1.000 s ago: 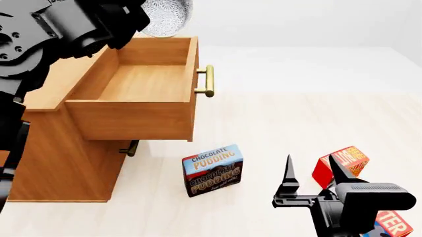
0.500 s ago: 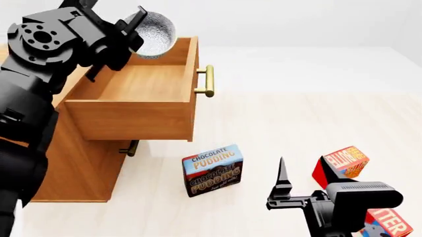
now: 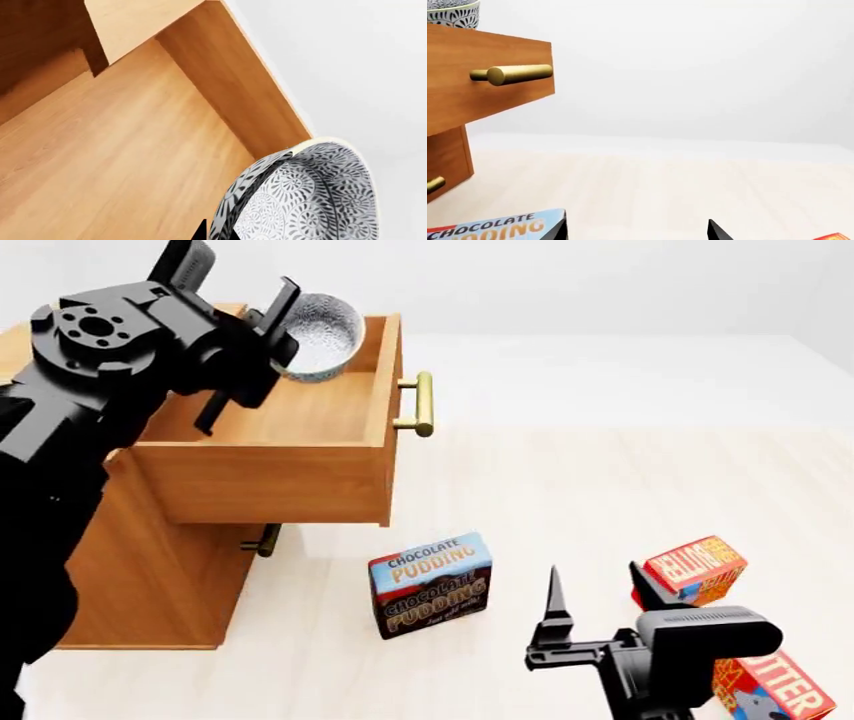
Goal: Put the bowl in the top drawer of the cabinet.
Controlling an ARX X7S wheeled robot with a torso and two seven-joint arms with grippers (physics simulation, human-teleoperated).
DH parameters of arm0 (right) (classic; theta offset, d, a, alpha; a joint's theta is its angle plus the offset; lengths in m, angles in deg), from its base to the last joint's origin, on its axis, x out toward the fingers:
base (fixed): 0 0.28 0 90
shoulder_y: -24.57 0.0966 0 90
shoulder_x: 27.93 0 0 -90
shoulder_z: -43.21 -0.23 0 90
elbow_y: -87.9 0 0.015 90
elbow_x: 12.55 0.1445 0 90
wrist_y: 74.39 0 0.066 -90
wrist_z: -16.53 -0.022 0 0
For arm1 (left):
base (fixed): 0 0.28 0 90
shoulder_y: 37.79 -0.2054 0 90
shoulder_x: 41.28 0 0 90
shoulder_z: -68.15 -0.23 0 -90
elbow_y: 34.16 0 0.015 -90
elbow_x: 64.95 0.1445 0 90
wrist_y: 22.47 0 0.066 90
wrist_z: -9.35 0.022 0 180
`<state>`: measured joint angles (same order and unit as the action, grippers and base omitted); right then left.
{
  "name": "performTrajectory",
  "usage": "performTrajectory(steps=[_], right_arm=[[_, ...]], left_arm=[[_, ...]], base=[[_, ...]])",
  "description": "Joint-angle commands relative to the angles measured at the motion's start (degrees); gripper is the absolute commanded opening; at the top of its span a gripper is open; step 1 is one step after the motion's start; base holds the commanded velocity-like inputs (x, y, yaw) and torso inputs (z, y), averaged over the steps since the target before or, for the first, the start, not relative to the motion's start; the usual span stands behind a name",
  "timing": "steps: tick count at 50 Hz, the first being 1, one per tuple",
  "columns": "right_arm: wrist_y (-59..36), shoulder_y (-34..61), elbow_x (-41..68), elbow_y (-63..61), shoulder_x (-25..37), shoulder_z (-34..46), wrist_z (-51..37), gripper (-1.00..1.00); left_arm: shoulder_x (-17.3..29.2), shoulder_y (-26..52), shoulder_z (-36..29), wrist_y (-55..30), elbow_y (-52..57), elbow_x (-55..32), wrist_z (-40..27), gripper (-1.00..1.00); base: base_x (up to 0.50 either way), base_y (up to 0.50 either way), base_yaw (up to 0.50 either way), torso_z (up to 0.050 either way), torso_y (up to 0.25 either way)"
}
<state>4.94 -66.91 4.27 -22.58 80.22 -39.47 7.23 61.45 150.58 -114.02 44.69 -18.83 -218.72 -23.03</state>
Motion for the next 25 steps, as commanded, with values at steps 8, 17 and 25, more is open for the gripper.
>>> performTrajectory(steps=[8,17,25], right_arm=[[0.0,0.4,-0.6,0.7,0.0,1.5,-0.1,1.0],[0.1,0.2,-0.6,0.4,0.3,1.6,-0.3,1.0],[0.2,0.1,-0.5,0.3,0.4,1.8,-0.4,1.0]], left_arm=[[-0.4,-0.5,-19.5,2.8,-0.3,-20.3,-3.0,-1.0],[-0.7,-0.5,-22.5,2.1,-0.3,-22.5,-4.0,-1.0],[-0.9,-1.4,-23.1,3.1,-0.3,-23.6,-6.1,-1.0]], base=[[0.0,0.0,0.0,0.0,0.0],[0.0,0.0,0.0,0.0,0.001],[0.0,0.0,0.0,0.002,0.0]])
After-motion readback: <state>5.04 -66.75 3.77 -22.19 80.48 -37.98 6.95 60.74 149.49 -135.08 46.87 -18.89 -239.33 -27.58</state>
